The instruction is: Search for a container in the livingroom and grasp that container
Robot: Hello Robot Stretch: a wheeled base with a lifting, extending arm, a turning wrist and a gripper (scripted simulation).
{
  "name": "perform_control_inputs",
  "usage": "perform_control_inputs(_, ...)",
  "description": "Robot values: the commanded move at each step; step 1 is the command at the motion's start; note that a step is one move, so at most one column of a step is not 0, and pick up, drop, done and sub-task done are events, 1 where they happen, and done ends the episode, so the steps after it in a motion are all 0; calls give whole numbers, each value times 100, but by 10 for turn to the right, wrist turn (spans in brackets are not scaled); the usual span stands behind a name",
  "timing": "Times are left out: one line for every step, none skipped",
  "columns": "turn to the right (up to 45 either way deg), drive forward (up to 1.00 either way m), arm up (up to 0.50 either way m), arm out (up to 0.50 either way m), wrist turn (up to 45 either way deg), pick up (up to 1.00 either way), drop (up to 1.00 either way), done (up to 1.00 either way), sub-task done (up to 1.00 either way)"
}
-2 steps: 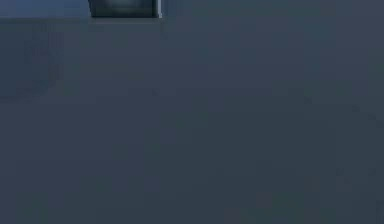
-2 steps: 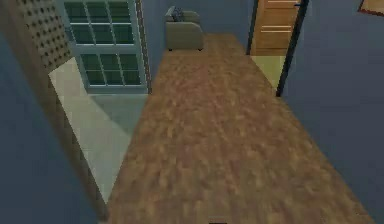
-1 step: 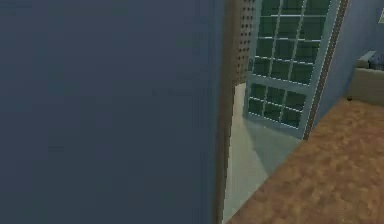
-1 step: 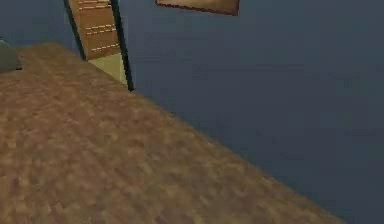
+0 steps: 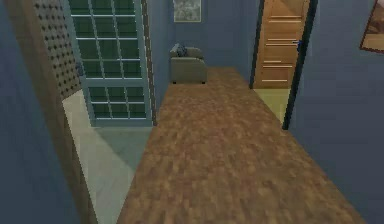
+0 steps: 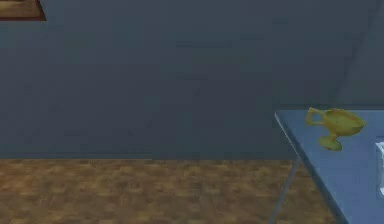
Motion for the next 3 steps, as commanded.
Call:
perform_control_inputs(0,5,0,0,0,0,0,0,0)
perform_control_inputs(450,0,0,0,0,0,0,0,0)
perform_control_inputs(120,0,0,0,0,0,0,0,0)
